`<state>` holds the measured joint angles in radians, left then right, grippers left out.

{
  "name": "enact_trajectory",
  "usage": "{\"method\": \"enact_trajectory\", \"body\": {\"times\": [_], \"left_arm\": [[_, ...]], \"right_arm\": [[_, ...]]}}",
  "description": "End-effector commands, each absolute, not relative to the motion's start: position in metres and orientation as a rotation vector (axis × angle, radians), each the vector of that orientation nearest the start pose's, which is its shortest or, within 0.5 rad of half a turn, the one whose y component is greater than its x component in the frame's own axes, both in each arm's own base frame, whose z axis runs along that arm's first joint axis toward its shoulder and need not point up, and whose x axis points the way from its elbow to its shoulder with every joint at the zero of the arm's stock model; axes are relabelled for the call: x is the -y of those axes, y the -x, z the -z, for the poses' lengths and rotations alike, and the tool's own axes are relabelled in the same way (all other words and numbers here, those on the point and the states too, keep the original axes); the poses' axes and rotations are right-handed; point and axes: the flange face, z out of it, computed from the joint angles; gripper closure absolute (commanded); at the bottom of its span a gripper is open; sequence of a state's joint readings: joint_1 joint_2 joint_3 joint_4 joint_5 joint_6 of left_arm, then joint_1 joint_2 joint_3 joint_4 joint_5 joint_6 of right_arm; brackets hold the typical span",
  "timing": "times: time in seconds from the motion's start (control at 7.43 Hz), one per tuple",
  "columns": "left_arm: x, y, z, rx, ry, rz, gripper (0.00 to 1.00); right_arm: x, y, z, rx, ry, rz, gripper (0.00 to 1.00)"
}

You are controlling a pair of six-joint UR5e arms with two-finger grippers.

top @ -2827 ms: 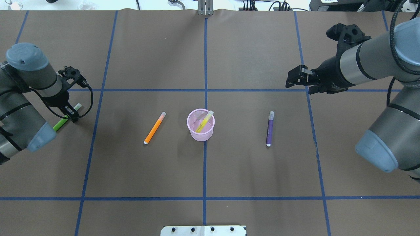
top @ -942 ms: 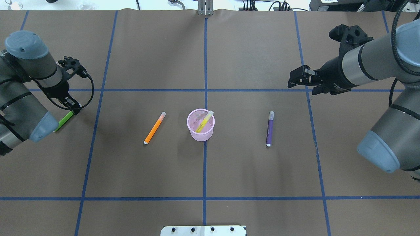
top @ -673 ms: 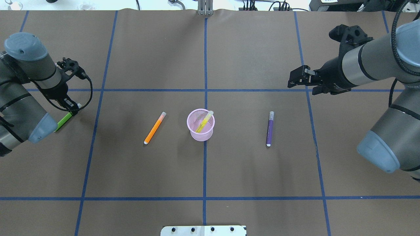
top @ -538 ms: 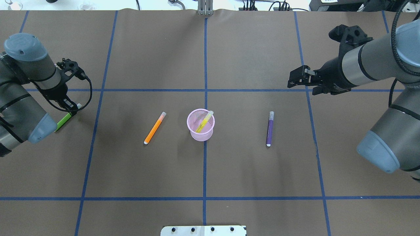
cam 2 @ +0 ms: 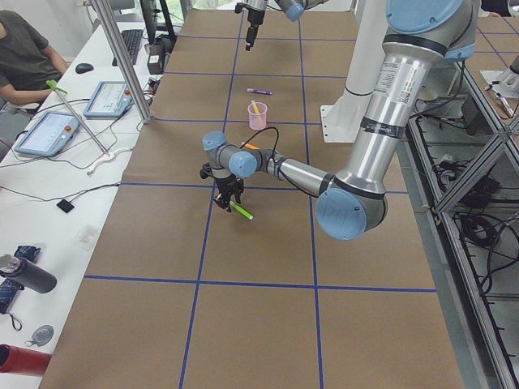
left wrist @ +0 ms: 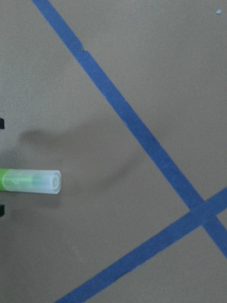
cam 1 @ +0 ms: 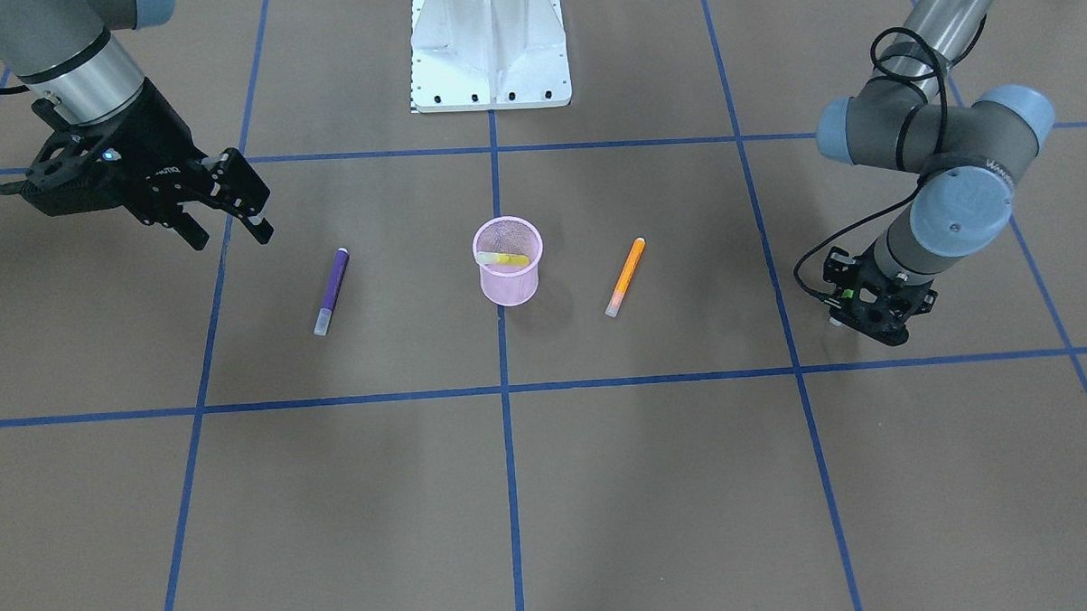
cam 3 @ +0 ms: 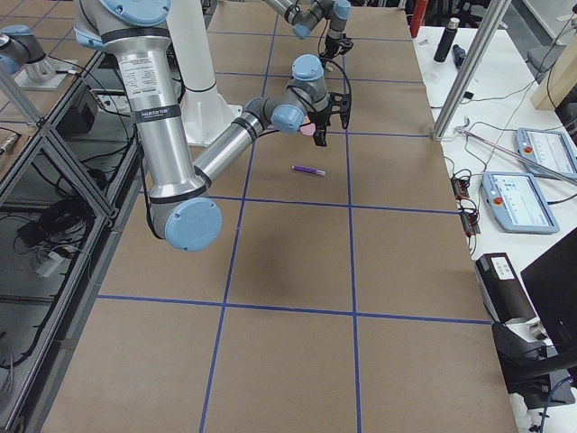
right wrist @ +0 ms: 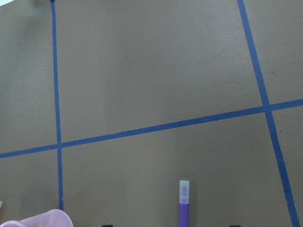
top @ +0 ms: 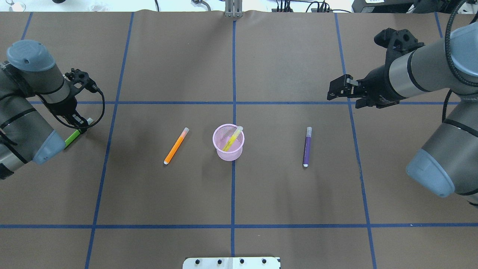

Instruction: Collect pens into pen holder

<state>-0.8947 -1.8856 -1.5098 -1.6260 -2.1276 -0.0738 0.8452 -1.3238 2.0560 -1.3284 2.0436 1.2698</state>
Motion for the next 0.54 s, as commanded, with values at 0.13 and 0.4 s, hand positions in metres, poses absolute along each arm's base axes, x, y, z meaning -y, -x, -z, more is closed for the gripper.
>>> {"method": "enact_trajectory", "body": {"times": [0.13,0.4], "left_arm": [[0.5427,-0.3324,-0.5204,-0.636,-0.077,-0.674,1.0],[0.5425,-0.3326,-0.514,-0.643,-0.087,-0.676,1.0]], "right_arm": [[0.4514,0.2828,-0.2814,1.037,-0.149,-0.269,0.14],[0.4509,0.2826,-0.2807,1.039,-0.146,-0.272,0.13]]}}
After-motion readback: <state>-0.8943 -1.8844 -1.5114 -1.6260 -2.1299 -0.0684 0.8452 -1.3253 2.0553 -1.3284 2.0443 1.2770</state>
